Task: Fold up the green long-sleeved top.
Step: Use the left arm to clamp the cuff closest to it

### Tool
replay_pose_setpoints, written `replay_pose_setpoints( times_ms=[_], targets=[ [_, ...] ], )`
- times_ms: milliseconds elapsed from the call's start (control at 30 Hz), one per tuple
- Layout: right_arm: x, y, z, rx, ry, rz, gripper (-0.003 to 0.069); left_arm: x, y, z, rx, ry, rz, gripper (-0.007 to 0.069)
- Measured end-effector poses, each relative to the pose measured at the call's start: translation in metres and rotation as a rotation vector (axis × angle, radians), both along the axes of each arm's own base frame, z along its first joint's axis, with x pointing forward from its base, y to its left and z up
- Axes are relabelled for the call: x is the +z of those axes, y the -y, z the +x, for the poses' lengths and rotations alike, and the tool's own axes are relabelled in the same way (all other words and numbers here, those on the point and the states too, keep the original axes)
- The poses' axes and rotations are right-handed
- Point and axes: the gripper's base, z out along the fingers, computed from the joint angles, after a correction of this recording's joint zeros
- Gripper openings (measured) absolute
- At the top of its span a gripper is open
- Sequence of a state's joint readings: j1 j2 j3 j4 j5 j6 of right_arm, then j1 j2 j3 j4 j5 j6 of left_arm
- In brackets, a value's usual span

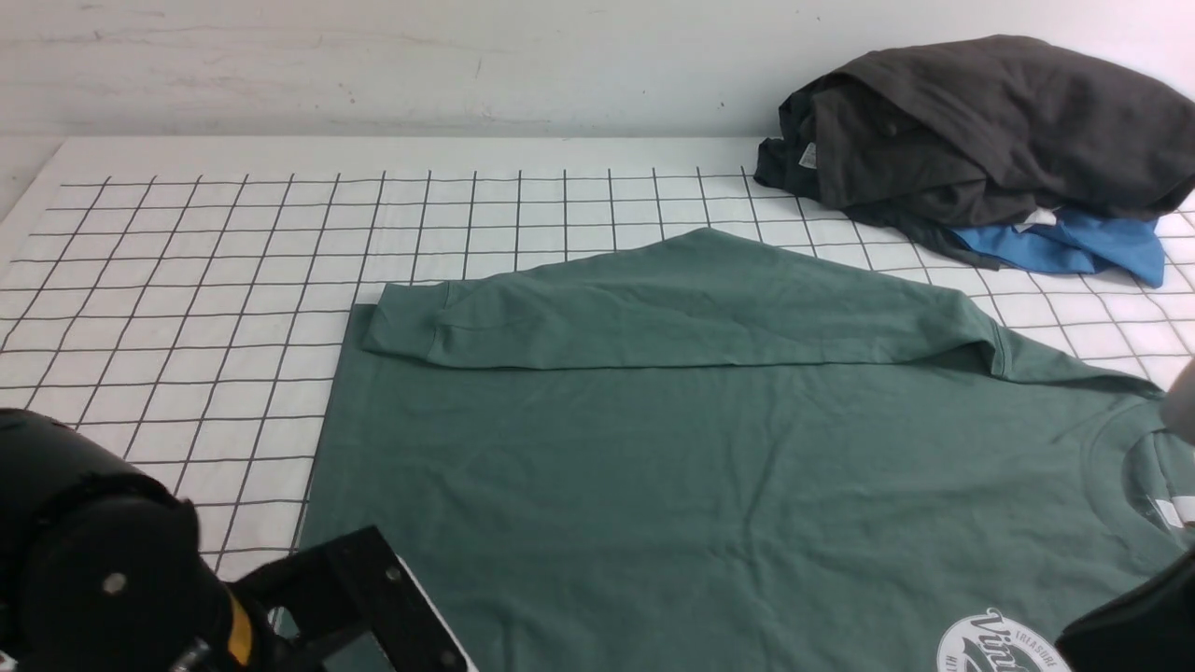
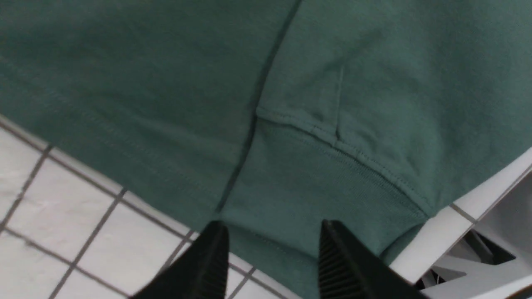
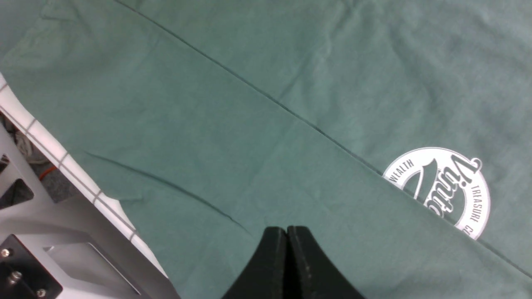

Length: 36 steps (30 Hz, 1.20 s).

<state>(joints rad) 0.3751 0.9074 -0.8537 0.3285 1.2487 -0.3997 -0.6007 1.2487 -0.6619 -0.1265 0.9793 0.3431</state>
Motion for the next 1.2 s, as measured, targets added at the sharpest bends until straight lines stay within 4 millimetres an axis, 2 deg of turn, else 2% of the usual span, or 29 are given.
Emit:
replay_pose_setpoints(
  times_ms=[67,167,367,467,533,767,800,900,967,1133,1200],
  targets=[
    [0.000,0.000,0.000,0.000,0.001,-0.002,-0.0014,-0.013,0.008,0.003,-0.011,-0.023,0.018,0.0409],
    [0.000,0.000,0.000,0.000,0.001,-0.003,-0.0014,-0.028,0.014,0.010,-0.009,-0.039,0.036,0.0464],
    [0.000,0.000,0.000,0.000,0.002,-0.005,-0.0014,-0.055,0.019,0.018,0.018,-0.114,0.097,0.0477],
    [0.000,0.000,0.000,0.000,0.002,-0.005,-0.0014,-0.062,0.021,0.019,0.029,-0.143,0.111,0.0469],
    [0.000,0.000,0.000,0.000,0.003,-0.004,-0.0014,-0.062,0.022,0.020,0.034,-0.149,0.108,0.0448],
    [0.000,0.000,0.001,-0.003,0.009,-0.002,-0.0014,-0.062,0.023,0.018,0.056,-0.172,0.092,0.0258],
    [0.000,0.000,0.001,-0.003,0.009,-0.002,-0.0014,-0.062,0.024,0.017,0.062,-0.180,0.088,0.0201],
    [0.000,0.000,0.001,-0.003,0.009,-0.002,-0.0014,-0.062,0.025,0.017,0.070,-0.189,0.081,0.0132],
    [0.000,0.000,0.001,-0.003,0.010,-0.002,-0.0014,-0.060,0.025,0.017,0.071,-0.192,0.078,0.0055],
    [0.000,0.000,0.001,-0.003,0.011,-0.001,-0.0014,-0.048,0.027,0.020,0.054,-0.158,0.067,0.0034],
    [0.000,0.000,0.001,-0.003,0.012,-0.001,-0.0014,-0.031,0.030,0.025,0.042,-0.130,0.047,0.0034]
  ],
)
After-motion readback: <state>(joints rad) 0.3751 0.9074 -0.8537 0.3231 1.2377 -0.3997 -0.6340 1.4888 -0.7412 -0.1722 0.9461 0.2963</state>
